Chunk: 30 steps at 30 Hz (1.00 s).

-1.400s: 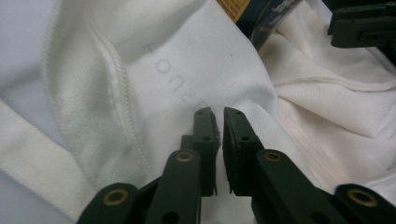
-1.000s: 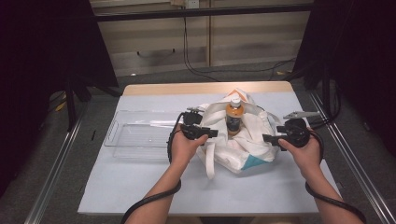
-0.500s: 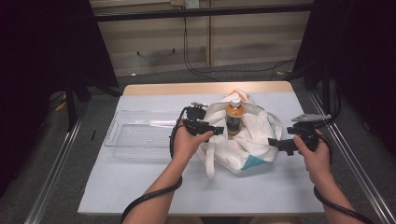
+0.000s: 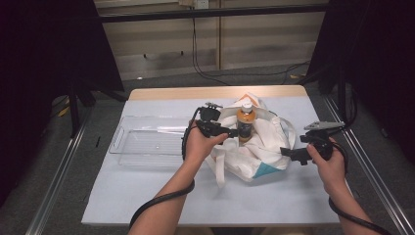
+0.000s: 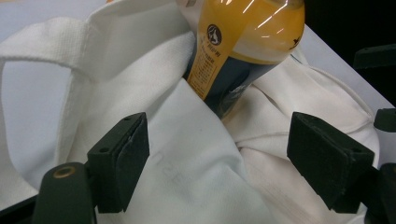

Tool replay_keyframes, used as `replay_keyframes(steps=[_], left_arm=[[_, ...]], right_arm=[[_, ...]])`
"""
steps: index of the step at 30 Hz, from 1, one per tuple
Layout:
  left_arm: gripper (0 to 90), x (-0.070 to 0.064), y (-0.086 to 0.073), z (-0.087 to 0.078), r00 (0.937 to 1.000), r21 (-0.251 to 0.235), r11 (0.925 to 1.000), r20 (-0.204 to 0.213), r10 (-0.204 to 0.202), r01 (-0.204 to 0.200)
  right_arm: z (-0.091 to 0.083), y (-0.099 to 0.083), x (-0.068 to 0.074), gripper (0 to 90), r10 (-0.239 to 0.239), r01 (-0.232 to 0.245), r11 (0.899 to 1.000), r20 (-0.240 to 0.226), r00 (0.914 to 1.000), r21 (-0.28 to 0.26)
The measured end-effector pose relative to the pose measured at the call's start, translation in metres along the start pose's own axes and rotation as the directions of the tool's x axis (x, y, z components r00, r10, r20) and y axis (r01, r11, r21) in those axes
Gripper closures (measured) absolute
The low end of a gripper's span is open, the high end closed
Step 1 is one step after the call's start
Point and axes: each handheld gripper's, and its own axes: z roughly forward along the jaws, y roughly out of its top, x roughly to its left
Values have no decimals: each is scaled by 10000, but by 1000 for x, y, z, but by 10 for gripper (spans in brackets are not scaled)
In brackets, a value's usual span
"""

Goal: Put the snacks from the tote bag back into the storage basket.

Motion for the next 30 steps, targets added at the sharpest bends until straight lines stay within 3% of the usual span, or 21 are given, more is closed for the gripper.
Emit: replay_keyframes(steps=[24,30], left_arm=[[195,-14,27,17,9990,-130,9994,289,332,-329],[184,-17,31,26,9988,-48,9990,193,455,-454]], right_arm=[[-4,0,0,25,115,-117,9999,-201,9997,-77],[-4,-1,-2,25,193,-196,9997,-235,9995,-139]])
